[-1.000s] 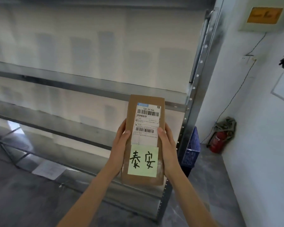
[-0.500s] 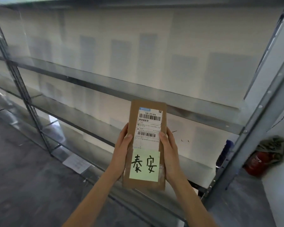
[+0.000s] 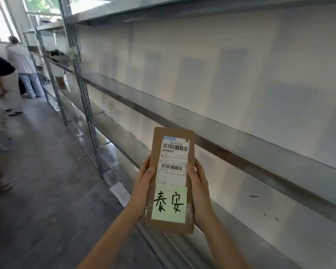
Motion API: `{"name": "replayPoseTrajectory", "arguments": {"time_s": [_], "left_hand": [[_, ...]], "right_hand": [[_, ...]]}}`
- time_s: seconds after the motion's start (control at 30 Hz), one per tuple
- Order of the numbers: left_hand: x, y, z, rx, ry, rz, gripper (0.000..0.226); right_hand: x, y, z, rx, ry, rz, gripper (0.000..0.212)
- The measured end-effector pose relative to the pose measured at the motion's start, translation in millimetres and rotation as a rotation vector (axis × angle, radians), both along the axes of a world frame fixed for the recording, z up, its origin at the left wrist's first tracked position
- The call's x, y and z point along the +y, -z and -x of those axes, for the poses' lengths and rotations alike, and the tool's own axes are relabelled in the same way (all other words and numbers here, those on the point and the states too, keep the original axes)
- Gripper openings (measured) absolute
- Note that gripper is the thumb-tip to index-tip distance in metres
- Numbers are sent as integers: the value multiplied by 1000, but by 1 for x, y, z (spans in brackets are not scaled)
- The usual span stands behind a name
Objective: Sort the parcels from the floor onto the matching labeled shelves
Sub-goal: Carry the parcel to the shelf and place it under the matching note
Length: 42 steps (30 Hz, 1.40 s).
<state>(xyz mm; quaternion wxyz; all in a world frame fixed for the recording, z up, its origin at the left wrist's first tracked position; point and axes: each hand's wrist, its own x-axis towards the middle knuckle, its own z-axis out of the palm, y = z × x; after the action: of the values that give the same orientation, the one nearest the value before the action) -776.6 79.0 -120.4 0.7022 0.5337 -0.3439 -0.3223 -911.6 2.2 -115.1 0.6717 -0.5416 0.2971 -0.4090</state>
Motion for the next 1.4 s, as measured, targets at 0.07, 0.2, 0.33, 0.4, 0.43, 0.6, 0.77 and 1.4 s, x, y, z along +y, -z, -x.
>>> {"name": "replayPoseTrajectory", "arguments": {"time_s": [0.07, 0.2, 0.33, 0.4, 0.43, 0.6, 0.77, 1.4], "left_hand": [[-5, -1, -13, 13, -33, -3, 52], [-17, 7, -47, 37, -82, -14, 53], [-29, 17, -82, 40, -69, -25, 59], [-34, 21, -103, 53, -62, -33, 58], [-37, 24, -115, 62, -62, -36, 57], [-43, 31, -187, 59, -58, -61, 58], [-44, 34, -258, 58, -31, -73, 40], [-85, 31, -374, 66, -175, -112, 42]], "right_hand": [[-8, 1, -16, 0, -26, -6, 42], [-22, 5, -50, 7, -68, -20, 44], [-35, 12, -86, 34, -53, -31, 57], [-40, 16, -108, 49, -37, -21, 63], [-42, 17, -120, 52, -29, -16, 64], [-46, 23, -191, 82, -16, -16, 62], [-44, 28, -259, 73, 14, -52, 45], [-110, 40, -395, 84, -97, -38, 44]]}}
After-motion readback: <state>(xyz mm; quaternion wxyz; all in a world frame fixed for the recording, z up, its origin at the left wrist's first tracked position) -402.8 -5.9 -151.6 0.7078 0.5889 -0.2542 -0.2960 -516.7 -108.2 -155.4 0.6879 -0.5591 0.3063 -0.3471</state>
